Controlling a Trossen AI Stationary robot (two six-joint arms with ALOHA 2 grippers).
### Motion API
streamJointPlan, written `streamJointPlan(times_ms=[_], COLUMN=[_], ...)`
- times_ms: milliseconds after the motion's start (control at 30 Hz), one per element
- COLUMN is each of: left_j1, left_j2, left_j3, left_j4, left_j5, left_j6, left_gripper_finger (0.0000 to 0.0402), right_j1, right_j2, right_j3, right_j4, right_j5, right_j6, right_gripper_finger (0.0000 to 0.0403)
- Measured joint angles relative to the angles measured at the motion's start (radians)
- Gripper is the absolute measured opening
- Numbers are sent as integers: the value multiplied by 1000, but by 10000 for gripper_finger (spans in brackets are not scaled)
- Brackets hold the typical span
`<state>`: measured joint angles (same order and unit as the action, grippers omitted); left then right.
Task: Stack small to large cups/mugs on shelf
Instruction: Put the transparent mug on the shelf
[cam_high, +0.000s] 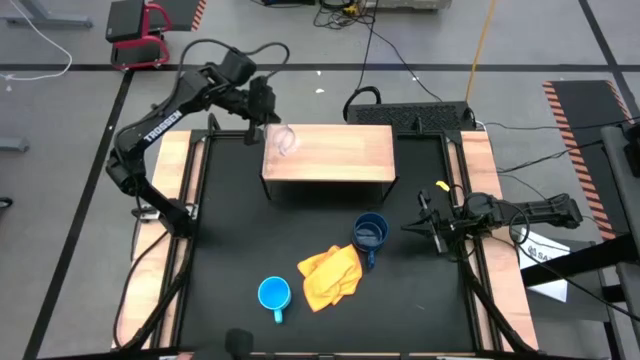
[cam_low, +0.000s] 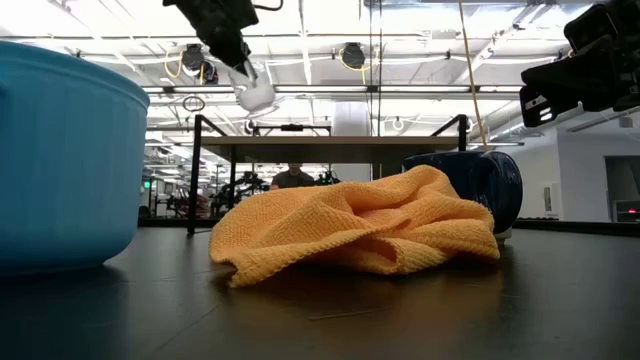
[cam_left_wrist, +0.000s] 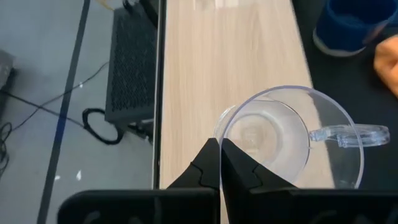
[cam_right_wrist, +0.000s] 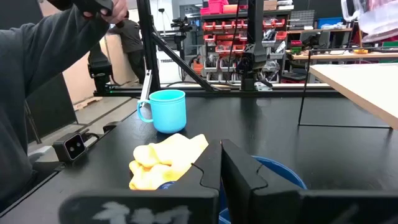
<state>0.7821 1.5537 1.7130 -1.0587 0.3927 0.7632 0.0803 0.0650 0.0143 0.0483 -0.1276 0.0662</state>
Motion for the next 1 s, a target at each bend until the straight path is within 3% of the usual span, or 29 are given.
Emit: streamJointPlan(times_ms=[1000], left_j1=[-79], left_j2=[30], left_j3=[-1], left_j4=[-74], left_j5=[-54], left_j6=[-22], left_gripper_finger=[0], right_j1=[0], right_j2=[0], right_j3=[0], right_j4=[0], right_j5=[0], right_j6=[-2], right_gripper_finger=[0])
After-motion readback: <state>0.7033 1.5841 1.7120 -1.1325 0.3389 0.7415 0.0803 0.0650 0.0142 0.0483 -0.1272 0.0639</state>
